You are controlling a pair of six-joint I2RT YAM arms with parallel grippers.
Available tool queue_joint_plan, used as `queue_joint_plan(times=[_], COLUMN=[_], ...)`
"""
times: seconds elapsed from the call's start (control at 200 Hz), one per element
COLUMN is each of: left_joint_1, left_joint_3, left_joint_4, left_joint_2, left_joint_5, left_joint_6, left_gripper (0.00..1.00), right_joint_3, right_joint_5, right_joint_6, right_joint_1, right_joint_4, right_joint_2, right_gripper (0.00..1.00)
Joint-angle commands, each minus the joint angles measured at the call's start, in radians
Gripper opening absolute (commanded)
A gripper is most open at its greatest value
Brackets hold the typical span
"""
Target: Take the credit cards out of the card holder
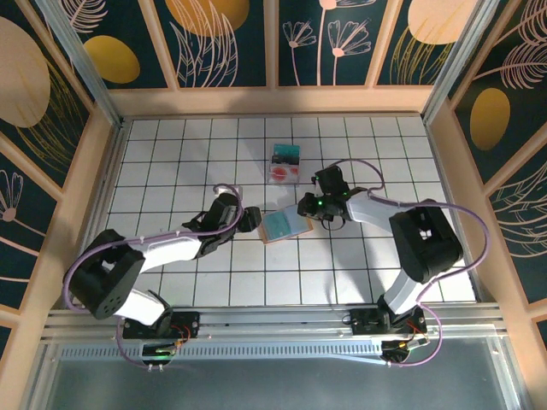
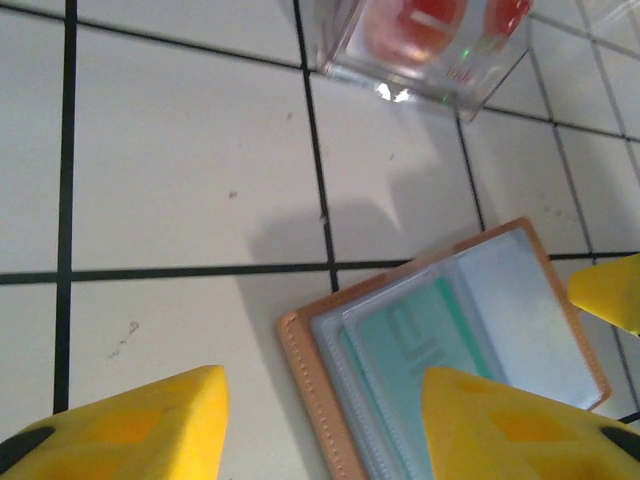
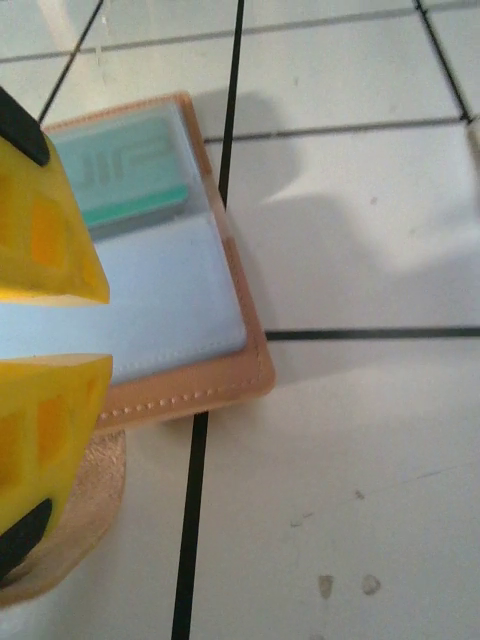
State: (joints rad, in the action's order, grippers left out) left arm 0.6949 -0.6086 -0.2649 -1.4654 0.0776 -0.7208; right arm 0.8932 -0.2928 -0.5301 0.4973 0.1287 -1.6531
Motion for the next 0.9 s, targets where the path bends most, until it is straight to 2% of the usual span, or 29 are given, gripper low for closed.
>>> queue_joint_plan(times=[0.0,0.36,0.586,0.716,0.896], left_joint_1=[0.021,0.119,0.12,0.121,0.121], left_joint_3=[-0.026,-0.071,-0.062,-0.067,-0.09], left_joint_4=[0.052,0.028,0.024,0.016,0.0], left_joint_2=[0.037,-0.09,-0.123,-0.145,-0.188], left_joint_5=[0.05,0.043,0.081,0.087,0.083], left_joint_6=[0.014,-0.027,-0.059,-0.045,-0.025], left_gripper=[0.51,0.53,0.52,0.45,0.44], right_joint_3=[0.036,0.047,0.031,0.017,0.013], right_joint_5=[0.015,-0.011,-0.065,-0.114,-0.147], right_joint_6=[0.003,-0.046,-0.087,-0.108,-0.11], right_joint_1=[0.006,0.069,0.105,0.119,0.128], right_joint_4=[0.026,-0.011,-0.032,-0.06,-0.06], right_joint_2=[0.08,0.128,0.072,0.038,-0.005], right_gripper=[0.22,0.22,0.25,0.25,0.25])
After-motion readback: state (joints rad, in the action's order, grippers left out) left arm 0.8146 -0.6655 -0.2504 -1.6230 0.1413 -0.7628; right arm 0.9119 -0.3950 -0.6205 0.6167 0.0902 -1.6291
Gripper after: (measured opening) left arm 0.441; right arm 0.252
